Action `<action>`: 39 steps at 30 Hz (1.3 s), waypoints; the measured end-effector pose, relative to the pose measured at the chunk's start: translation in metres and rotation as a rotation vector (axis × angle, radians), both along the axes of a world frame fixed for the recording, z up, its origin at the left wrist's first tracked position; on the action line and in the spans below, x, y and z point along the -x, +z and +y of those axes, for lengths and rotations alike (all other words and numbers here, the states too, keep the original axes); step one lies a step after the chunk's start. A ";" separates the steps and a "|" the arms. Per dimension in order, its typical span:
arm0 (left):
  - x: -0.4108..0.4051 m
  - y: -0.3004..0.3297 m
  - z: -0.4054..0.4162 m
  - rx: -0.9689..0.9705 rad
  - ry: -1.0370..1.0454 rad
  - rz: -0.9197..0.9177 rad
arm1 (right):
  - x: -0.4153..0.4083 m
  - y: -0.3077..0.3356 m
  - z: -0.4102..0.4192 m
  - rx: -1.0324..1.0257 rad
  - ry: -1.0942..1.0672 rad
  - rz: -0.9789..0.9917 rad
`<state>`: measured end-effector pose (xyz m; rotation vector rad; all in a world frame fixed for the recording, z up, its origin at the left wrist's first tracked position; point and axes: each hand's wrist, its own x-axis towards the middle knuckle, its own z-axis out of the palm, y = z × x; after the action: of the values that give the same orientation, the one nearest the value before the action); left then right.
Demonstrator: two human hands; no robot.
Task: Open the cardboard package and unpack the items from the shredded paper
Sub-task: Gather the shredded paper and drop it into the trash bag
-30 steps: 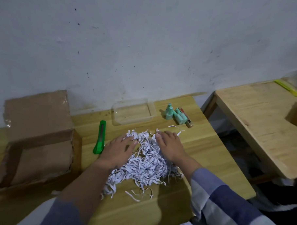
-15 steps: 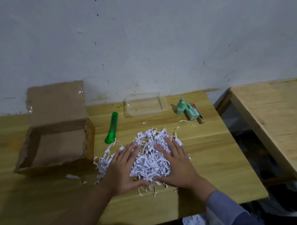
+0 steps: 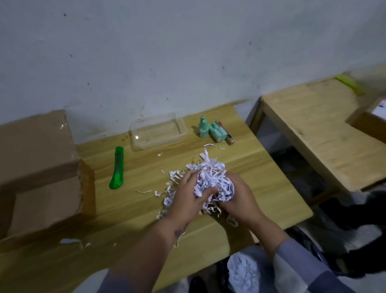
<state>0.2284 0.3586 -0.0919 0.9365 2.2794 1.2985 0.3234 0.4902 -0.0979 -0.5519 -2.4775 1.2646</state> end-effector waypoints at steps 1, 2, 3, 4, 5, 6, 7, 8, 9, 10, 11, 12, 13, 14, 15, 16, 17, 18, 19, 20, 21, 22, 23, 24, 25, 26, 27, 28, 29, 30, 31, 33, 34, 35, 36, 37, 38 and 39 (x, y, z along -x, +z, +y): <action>-0.001 0.006 0.003 -0.020 -0.022 0.007 | -0.007 0.007 0.003 0.002 -0.032 -0.001; -0.004 0.013 0.006 -0.037 -0.047 0.008 | -0.015 0.015 0.004 0.009 -0.060 0.002; -0.008 0.019 0.009 -0.046 -0.074 0.004 | -0.024 0.023 0.004 0.025 -0.087 0.003; -0.014 0.025 0.012 -0.060 -0.107 -0.002 | -0.034 0.030 0.003 0.044 -0.113 0.008; -0.020 0.029 0.016 -0.073 -0.142 -0.012 | -0.046 0.036 0.002 0.065 -0.141 0.018; -0.029 0.033 0.019 -0.083 -0.176 -0.019 | -0.059 0.042 0.001 0.082 -0.176 0.026; -0.040 0.036 0.023 -0.097 -0.211 -0.017 | -0.073 0.047 -0.001 0.090 -0.215 0.032; -0.052 0.037 0.027 -0.116 -0.247 -0.014 | -0.088 0.051 -0.001 0.085 -0.256 0.031; -0.066 0.038 0.031 -0.131 -0.277 -0.014 | -0.104 0.053 -0.002 0.078 -0.296 0.023; -0.080 0.037 0.036 -0.142 -0.303 -0.022 | -0.120 0.056 -0.003 0.081 -0.338 0.013; -0.096 0.036 0.040 -0.156 -0.328 -0.034 | -0.137 0.058 -0.004 0.089 -0.377 0.008; -0.112 0.035 0.044 -0.174 -0.351 -0.050 | -0.154 0.058 -0.005 0.094 -0.411 0.006; -0.128 0.032 0.048 -0.187 -0.372 -0.068 | -0.171 0.058 -0.005 0.093 -0.442 -0.007; -0.144 0.028 0.052 -0.187 -0.392 -0.092 | -0.188 0.057 -0.006 0.092 -0.466 -0.026; -0.160 0.024 0.056 -0.179 -0.413 -0.112 | -0.205 0.053 -0.005 0.093 -0.489 -0.052; -0.176 0.017 0.059 -0.166 -0.431 -0.126 | -0.221 0.049 -0.005 0.094 -0.507 -0.072; -0.190 0.011 0.061 -0.149 -0.451 -0.144 | -0.236 0.043 -0.004 0.093 -0.516 -0.086; -0.203 0.003 0.063 -0.117 -0.473 -0.175 | -0.250 0.036 -0.002 0.099 -0.517 -0.101; -0.214 -0.005 0.065 -0.078 -0.493 -0.216 | -0.262 0.028 0.000 0.112 -0.509 -0.124; -0.223 -0.017 0.067 -0.040 -0.497 -0.256 | -0.272 0.019 0.002 0.129 -0.497 -0.158; -0.230 -0.029 0.069 -0.003 -0.484 -0.293 | -0.280 0.006 0.005 0.151 -0.487 -0.194; -0.237 -0.043 0.072 0.043 -0.453 -0.327 | -0.287 -0.010 0.010 0.180 -0.482 -0.225; -0.242 -0.058 0.076 0.089 -0.413 -0.351 | -0.293 -0.029 0.017 0.207 -0.473 -0.254; -0.247 -0.076 0.080 0.138 -0.370 -0.374 | -0.297 -0.051 0.023 0.231 -0.457 -0.282; -0.252 -0.092 0.083 0.182 -0.329 -0.402 | -0.302 -0.075 0.029 0.260 -0.437 -0.330; -0.256 -0.109 0.085 0.221 -0.288 -0.435 | -0.305 -0.099 0.034 0.292 -0.417 -0.380; -0.260 -0.123 0.087 0.257 -0.256 -0.475 | -0.307 -0.121 0.039 0.314 -0.407 -0.423; -0.262 -0.137 0.089 0.303 -0.235 -0.527 | -0.308 -0.141 0.043 0.336 -0.395 -0.451; -0.263 -0.151 0.091 0.361 -0.217 -0.581 | -0.308 -0.156 0.047 0.366 -0.378 -0.474; -0.263 -0.166 0.092 0.430 -0.202 -0.625 | -0.308 -0.169 0.051 0.423 -0.352 -0.500; -0.262 -0.178 0.091 0.494 -0.197 -0.653 | -0.308 -0.180 0.053 0.486 -0.320 -0.532; -0.261 -0.198 0.085 0.572 -0.191 -0.657 | -0.308 -0.195 0.059 0.533 -0.281 -0.598; -0.260 -0.205 0.082 0.595 -0.190 -0.644 | -0.308 -0.201 0.061 0.522 -0.275 -0.618; -0.260 -0.207 0.079 0.610 -0.187 -0.623 | -0.308 -0.203 0.062 0.497 -0.268 -0.633; -0.261 -0.209 0.076 0.622 -0.185 -0.603 | -0.308 -0.203 0.063 0.462 -0.252 -0.645; -0.261 -0.207 0.075 0.635 -0.186 -0.591 | -0.307 -0.202 0.064 0.412 -0.234 -0.669; -0.261 -0.205 0.074 0.638 -0.192 -0.586 | -0.306 -0.199 0.064 0.363 -0.219 -0.691; -0.261 -0.202 0.073 0.641 -0.198 -0.579 | -0.305 -0.195 0.064 0.324 -0.209 -0.716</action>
<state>0.4893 0.4312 -0.2934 0.4592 1.8809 0.5740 0.6289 0.5544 -0.2925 -1.5348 -2.6295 1.5920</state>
